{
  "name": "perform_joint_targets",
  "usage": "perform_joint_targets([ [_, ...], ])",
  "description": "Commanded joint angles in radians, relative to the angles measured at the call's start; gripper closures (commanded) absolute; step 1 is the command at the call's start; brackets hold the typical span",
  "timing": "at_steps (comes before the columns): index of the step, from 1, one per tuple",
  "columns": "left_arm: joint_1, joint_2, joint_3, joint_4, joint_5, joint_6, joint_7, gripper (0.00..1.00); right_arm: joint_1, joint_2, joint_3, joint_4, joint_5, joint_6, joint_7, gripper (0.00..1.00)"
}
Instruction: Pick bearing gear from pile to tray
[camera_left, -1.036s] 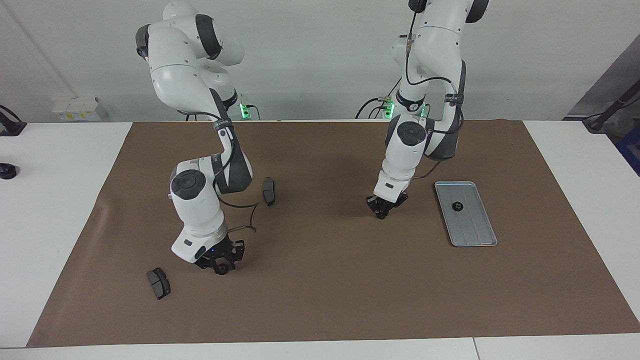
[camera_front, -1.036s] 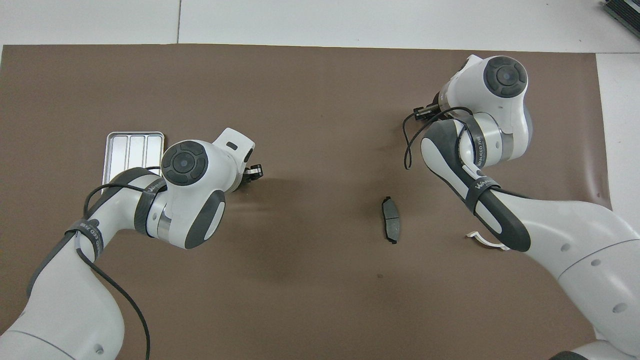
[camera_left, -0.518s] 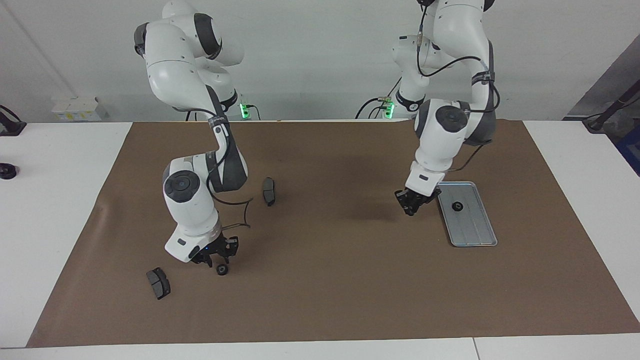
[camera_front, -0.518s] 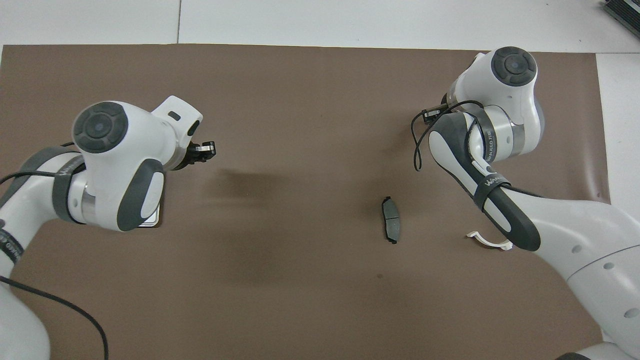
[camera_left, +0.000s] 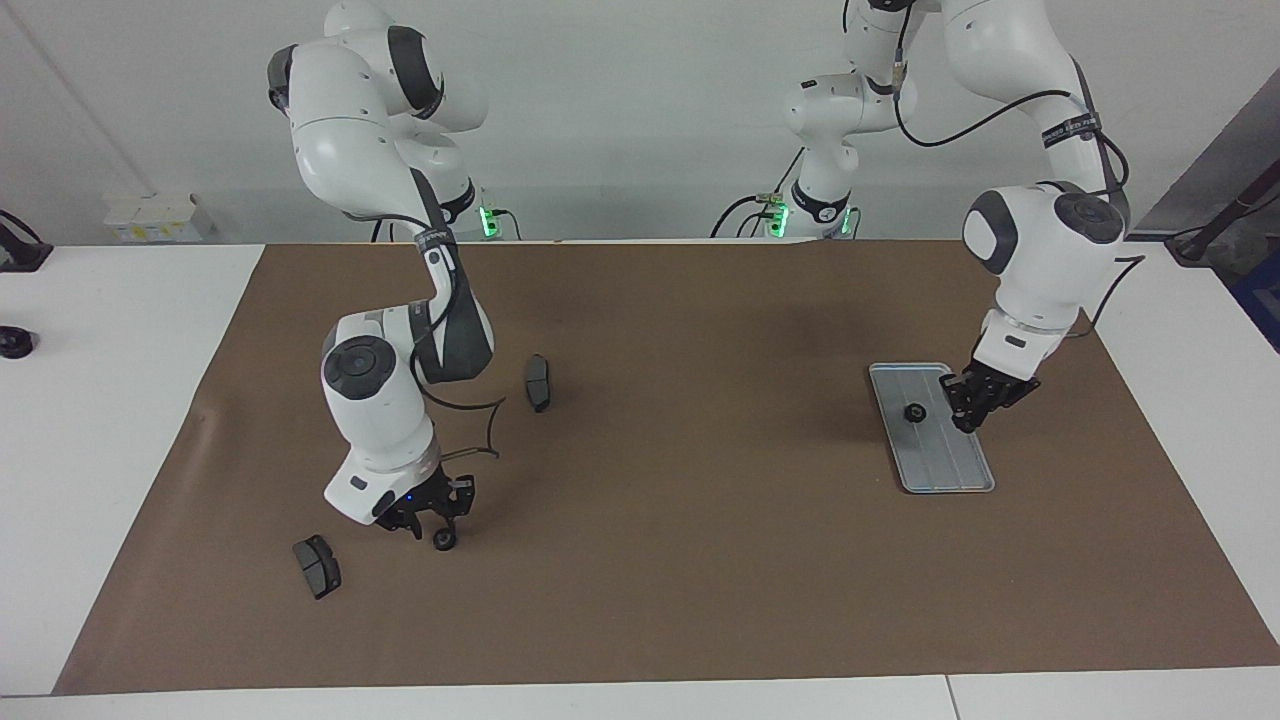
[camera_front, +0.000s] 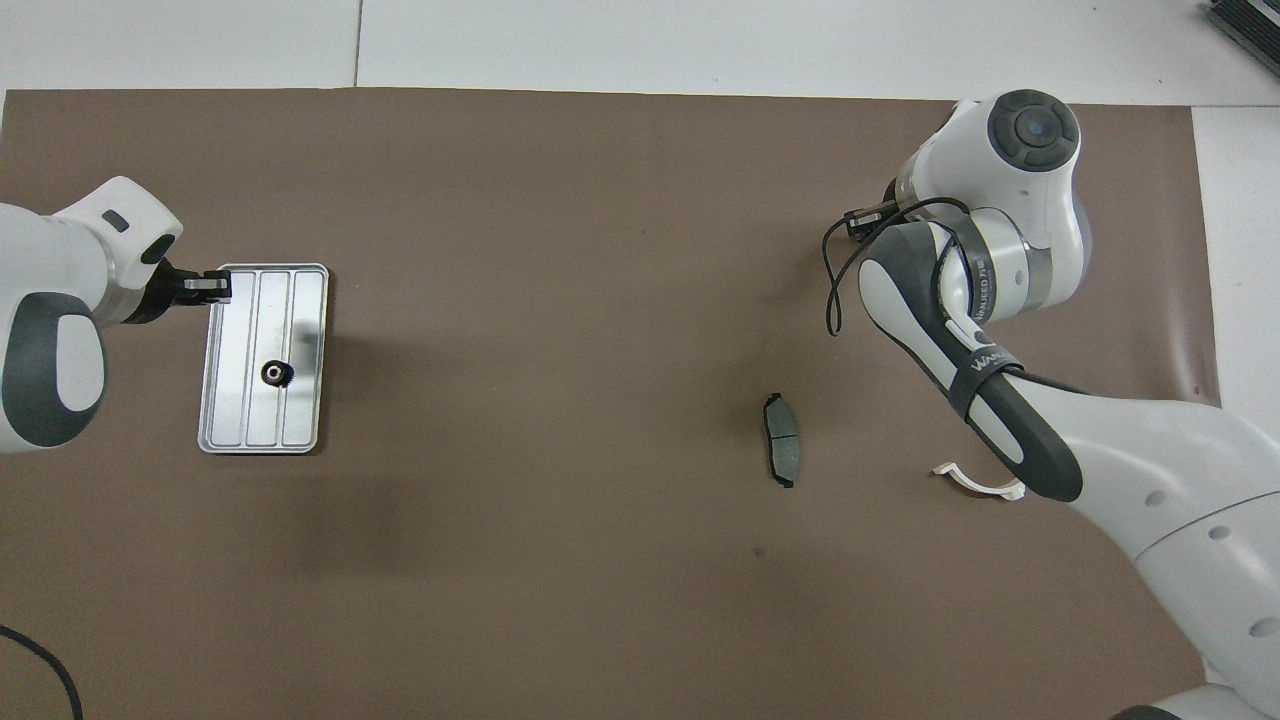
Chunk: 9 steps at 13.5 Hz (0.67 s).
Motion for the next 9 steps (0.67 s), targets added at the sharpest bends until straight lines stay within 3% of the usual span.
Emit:
perform_joint_targets([
  [1, 0.010, 0.026, -0.012, -0.045, 0.007, 0.067, 0.012, 1.00, -0.022, 0.002, 0.012, -0.024, -0.003, 0.049, -0.022, 0.53],
  [4, 0.021, 0.057, -0.010, -0.123, 0.005, 0.190, 0.014, 1.00, -0.022, 0.005, 0.012, -0.033, -0.004, 0.057, -0.022, 0.53],
  [7, 0.023, 0.058, -0.010, -0.131, 0.007, 0.193, 0.015, 0.96, -0.016, 0.012, 0.012, -0.035, -0.004, 0.065, -0.022, 0.53],
  [8, 0.021, 0.058, -0.012, -0.132, 0.005, 0.189, 0.012, 0.44, -0.013, 0.015, 0.012, -0.035, -0.004, 0.068, -0.020, 0.53],
  [9, 0.020, 0.058, -0.010, -0.132, 0.005, 0.184, 0.012, 0.00, -0.011, 0.015, 0.012, -0.044, -0.004, 0.092, -0.020, 0.53],
])
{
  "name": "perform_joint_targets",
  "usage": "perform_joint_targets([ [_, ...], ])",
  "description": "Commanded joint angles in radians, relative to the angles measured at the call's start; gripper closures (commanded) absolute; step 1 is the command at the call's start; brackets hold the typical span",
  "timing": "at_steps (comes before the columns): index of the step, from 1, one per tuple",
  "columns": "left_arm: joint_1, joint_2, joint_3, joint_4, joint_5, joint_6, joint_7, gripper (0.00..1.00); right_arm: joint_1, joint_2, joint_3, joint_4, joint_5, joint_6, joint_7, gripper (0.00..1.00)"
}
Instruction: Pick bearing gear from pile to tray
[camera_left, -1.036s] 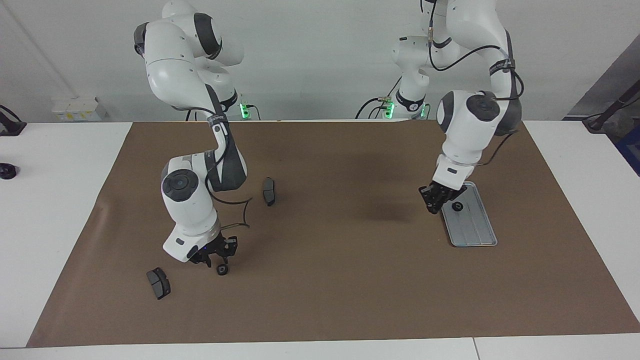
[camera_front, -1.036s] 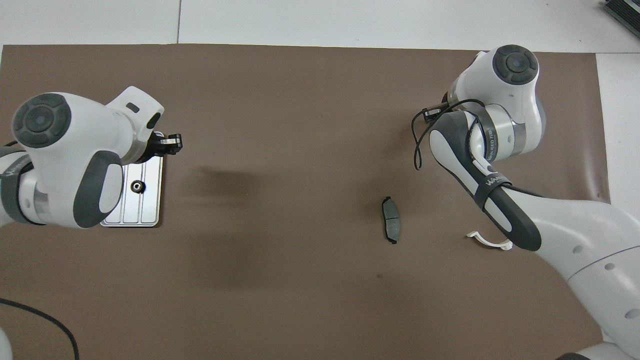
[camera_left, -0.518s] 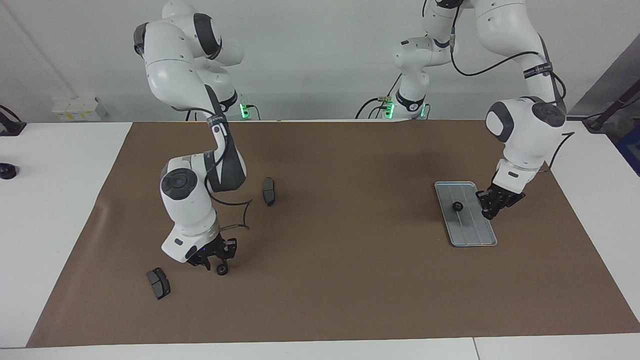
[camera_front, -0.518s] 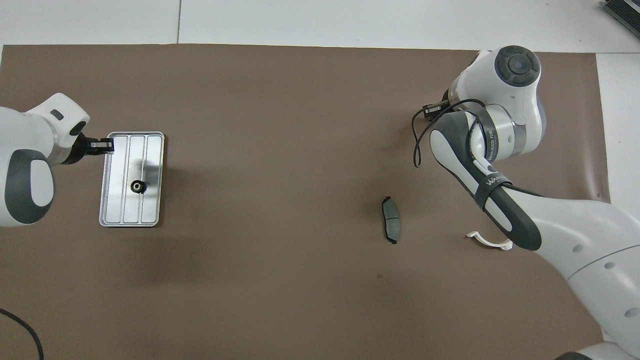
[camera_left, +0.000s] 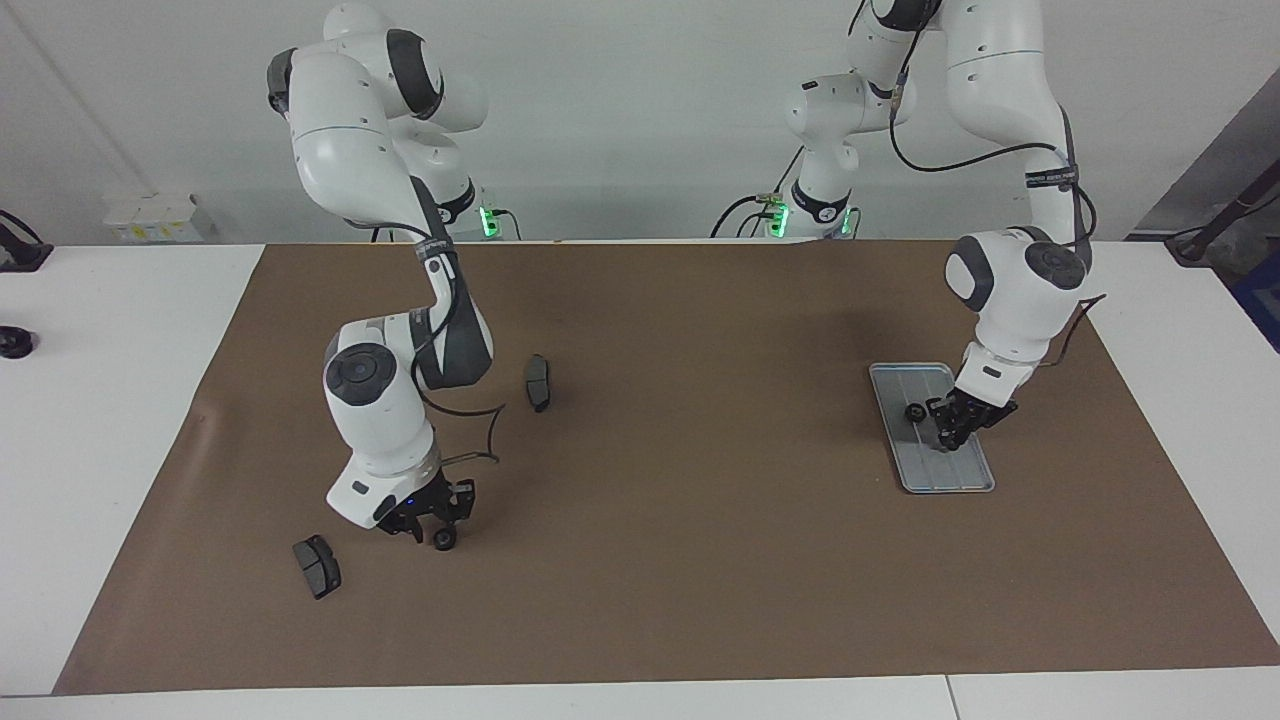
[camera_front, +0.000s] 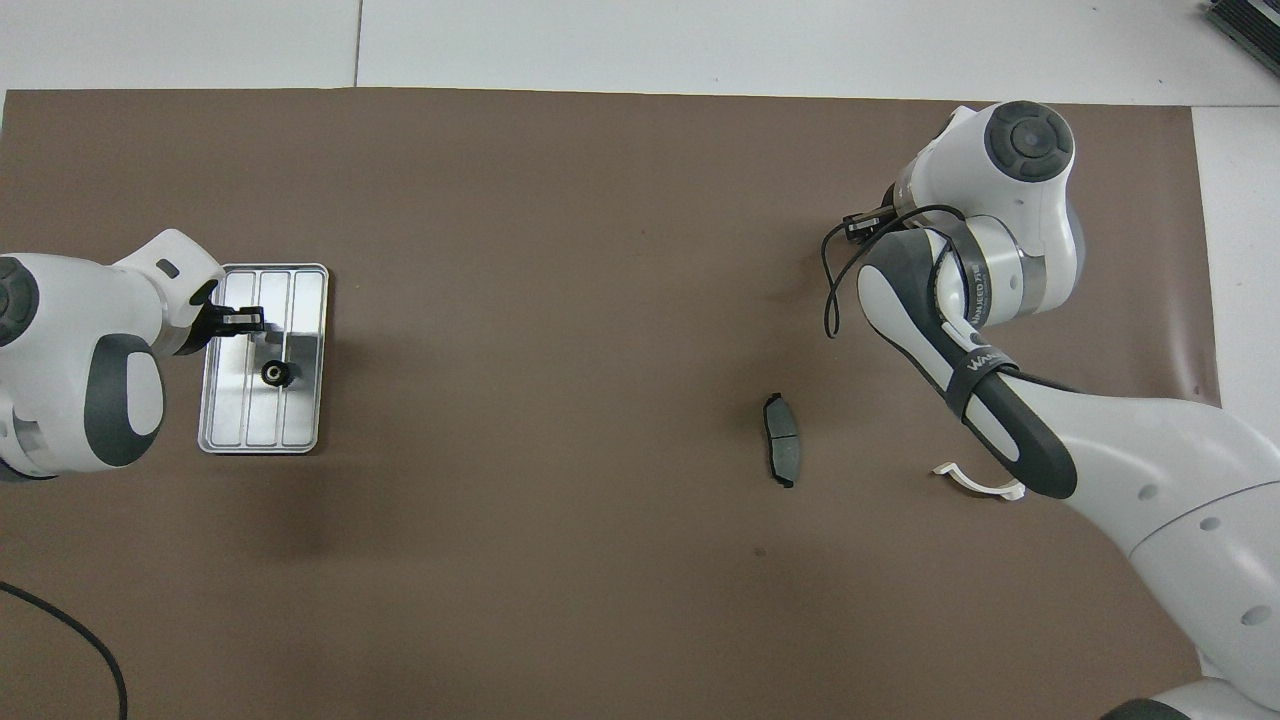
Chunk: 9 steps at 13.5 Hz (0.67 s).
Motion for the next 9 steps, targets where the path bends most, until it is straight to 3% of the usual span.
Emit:
perform_joint_targets([
  [1, 0.003, -0.015, -0.006, -0.014, 0.007, 0.004, 0.004, 0.00, -0.006, 0.001, 0.012, -0.036, -0.006, 0.063, -0.020, 0.53],
  [4, -0.003, -0.023, -0.007, -0.003, 0.005, -0.027, -0.003, 0.00, -0.006, 0.001, 0.012, -0.041, -0.012, 0.063, -0.022, 0.53],
  [7, -0.039, -0.047, -0.013, 0.075, 0.007, -0.163, -0.066, 0.00, -0.008, 0.001, 0.012, -0.041, -0.013, 0.057, -0.025, 0.55],
  [9, -0.084, -0.050, -0.013, 0.132, 0.007, -0.238, -0.143, 0.00, -0.009, -0.001, 0.012, -0.043, -0.013, 0.051, -0.040, 0.74],
])
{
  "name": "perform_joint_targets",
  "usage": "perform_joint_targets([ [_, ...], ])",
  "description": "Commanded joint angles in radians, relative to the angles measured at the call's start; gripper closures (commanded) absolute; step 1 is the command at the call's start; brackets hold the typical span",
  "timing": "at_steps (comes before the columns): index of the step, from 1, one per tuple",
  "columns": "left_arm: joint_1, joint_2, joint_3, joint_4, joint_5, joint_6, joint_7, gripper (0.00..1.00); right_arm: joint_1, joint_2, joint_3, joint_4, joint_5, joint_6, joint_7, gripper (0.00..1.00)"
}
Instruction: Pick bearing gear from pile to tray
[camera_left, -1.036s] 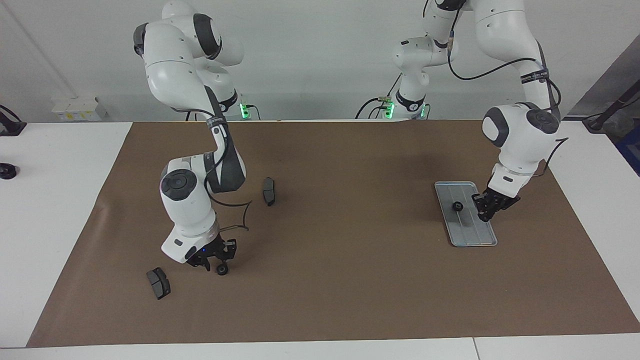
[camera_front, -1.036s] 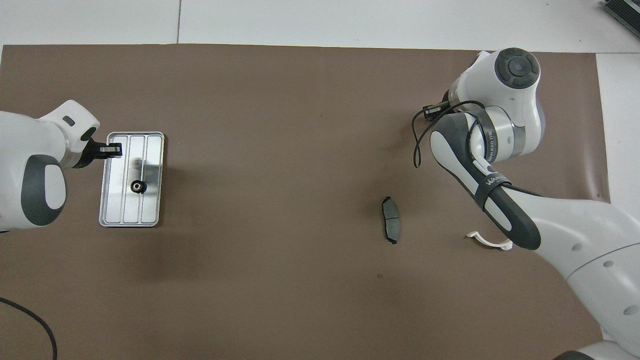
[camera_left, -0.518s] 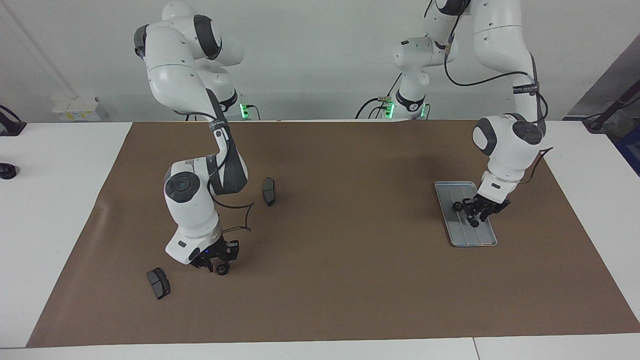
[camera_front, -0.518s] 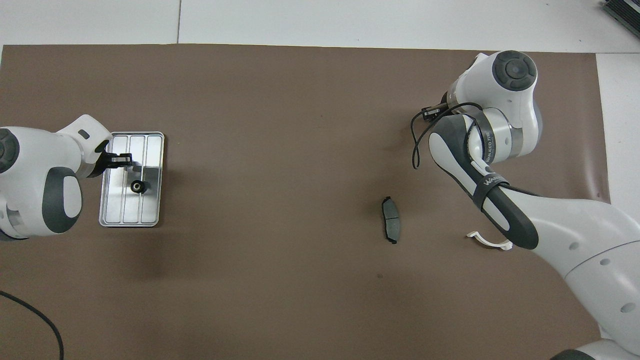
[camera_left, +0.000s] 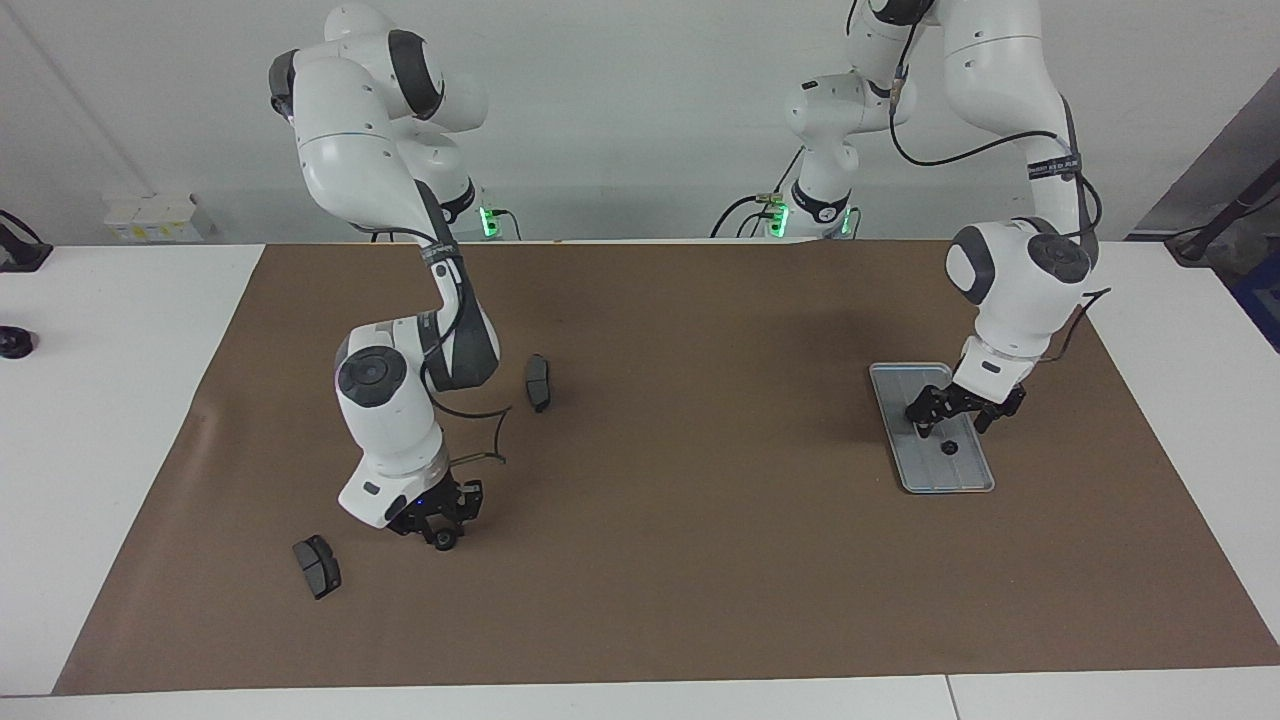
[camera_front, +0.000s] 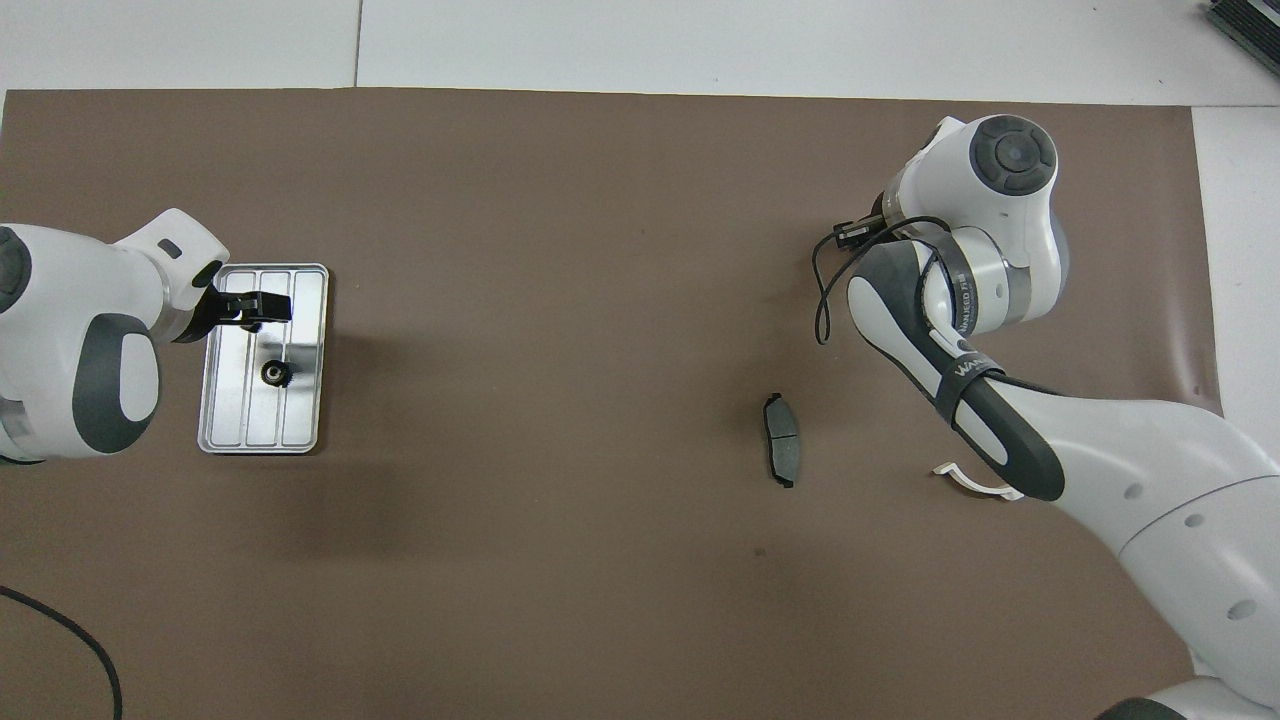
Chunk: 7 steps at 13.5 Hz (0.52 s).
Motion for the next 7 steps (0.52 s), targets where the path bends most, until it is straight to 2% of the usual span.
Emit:
perform_joint_targets([
  [1, -0.060, -0.026, 0.009, 0.064, 0.006, -0.122, -0.089, 0.00, -0.014, -0.003, 0.012, -0.013, -0.013, 0.016, -0.031, 0.79],
  [5, -0.064, -0.057, -0.023, 0.152, 0.005, -0.301, -0.127, 0.00, -0.005, -0.003, 0.012, -0.001, -0.013, 0.014, -0.030, 0.99],
  [7, -0.064, -0.063, -0.060, 0.169, 0.005, -0.332, -0.187, 0.00, 0.015, -0.009, 0.013, 0.008, -0.013, 0.014, -0.031, 1.00],
])
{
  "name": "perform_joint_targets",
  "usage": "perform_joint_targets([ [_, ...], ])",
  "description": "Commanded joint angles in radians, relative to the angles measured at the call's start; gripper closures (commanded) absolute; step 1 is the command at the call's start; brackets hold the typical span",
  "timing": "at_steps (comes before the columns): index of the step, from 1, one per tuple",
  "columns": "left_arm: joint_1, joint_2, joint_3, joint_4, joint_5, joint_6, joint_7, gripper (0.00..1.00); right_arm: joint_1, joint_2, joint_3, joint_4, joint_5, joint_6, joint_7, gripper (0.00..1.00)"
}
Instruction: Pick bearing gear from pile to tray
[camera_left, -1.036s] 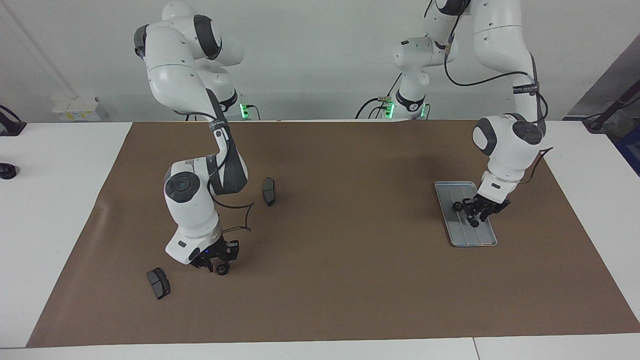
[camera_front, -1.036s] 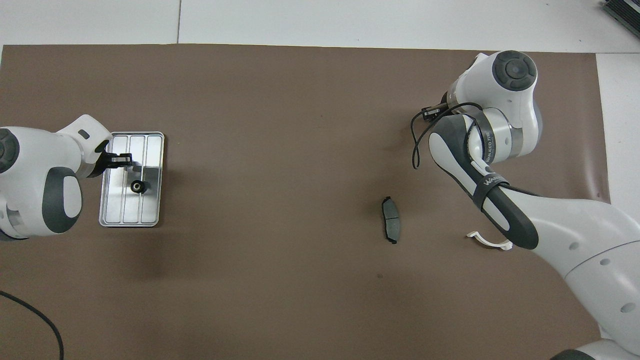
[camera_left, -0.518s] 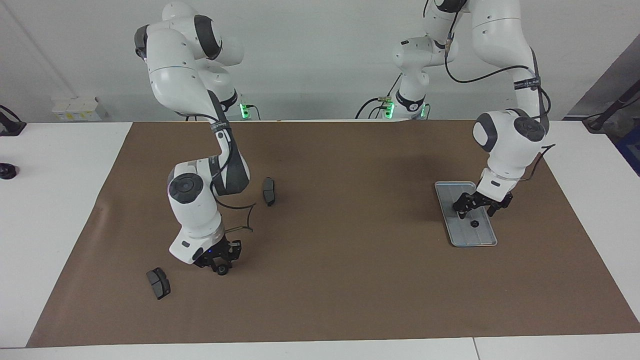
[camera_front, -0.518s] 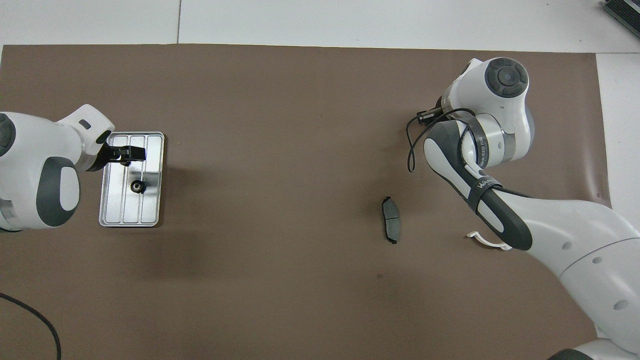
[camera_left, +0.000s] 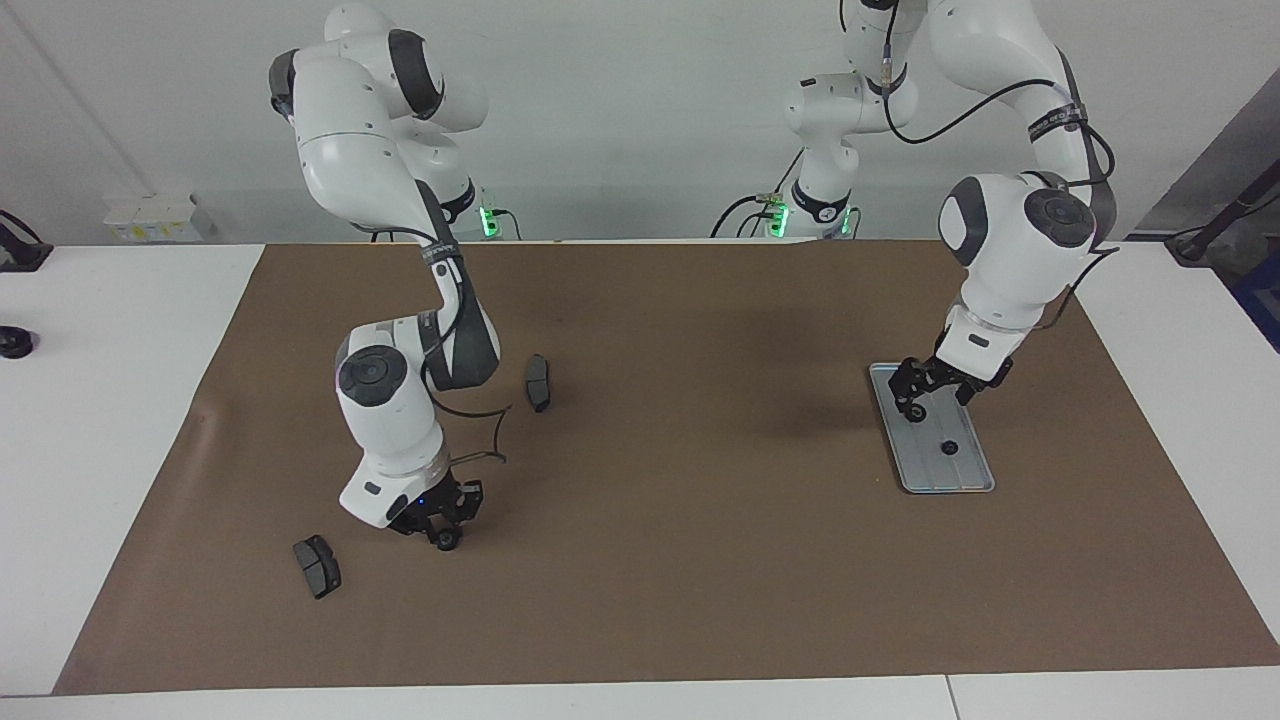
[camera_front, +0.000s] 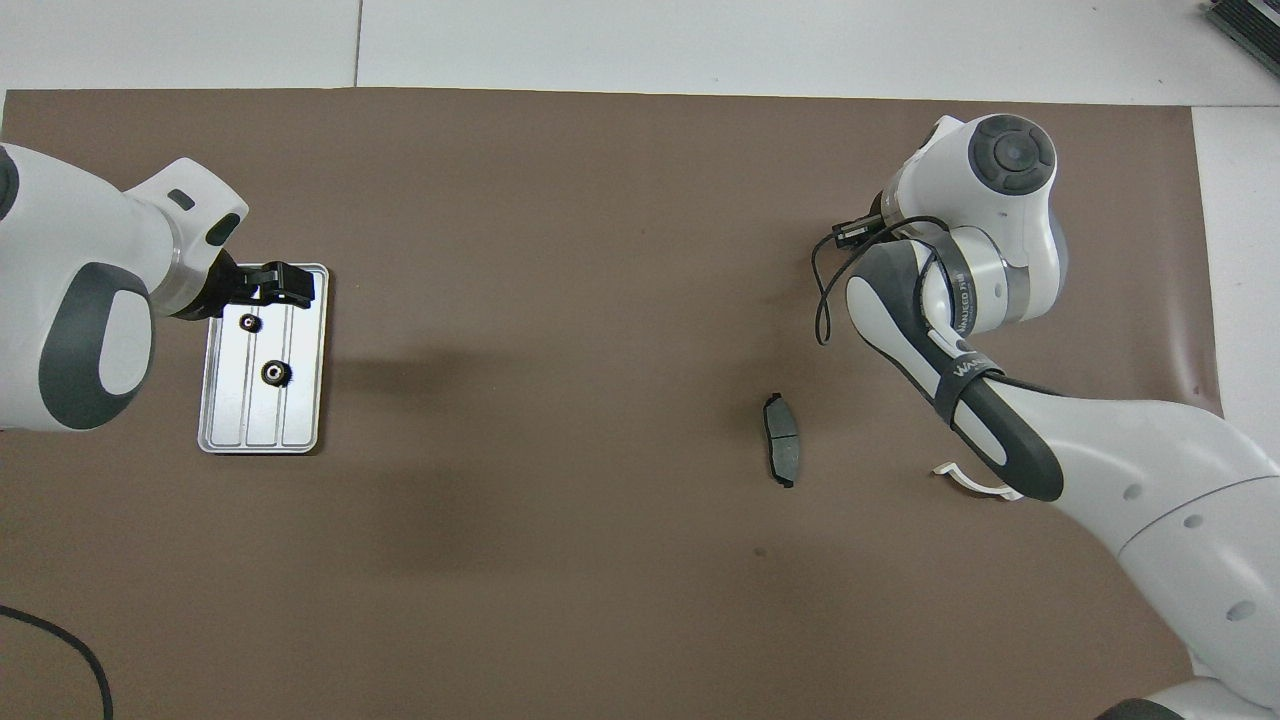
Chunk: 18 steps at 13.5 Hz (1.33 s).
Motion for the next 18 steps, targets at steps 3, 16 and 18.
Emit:
perform_joint_targets([
  [3, -0.004, -0.004, -0.078, 0.078, 0.004, -0.108, -0.127, 0.00, 0.084, -0.016, 0.023, 0.042, -0.015, 0.014, -0.025, 1.00],
  [16, 0.009, -0.006, -0.141, 0.226, -0.021, -0.287, -0.173, 0.00, 0.522, 0.006, 0.023, 0.043, -0.001, 0.264, 0.228, 0.97],
  [18, 0.010, -0.006, -0.141, 0.223, -0.021, -0.277, -0.170, 0.00, 0.561, 0.006, 0.023, 0.006, 0.000, 0.267, 0.231, 0.92],
])
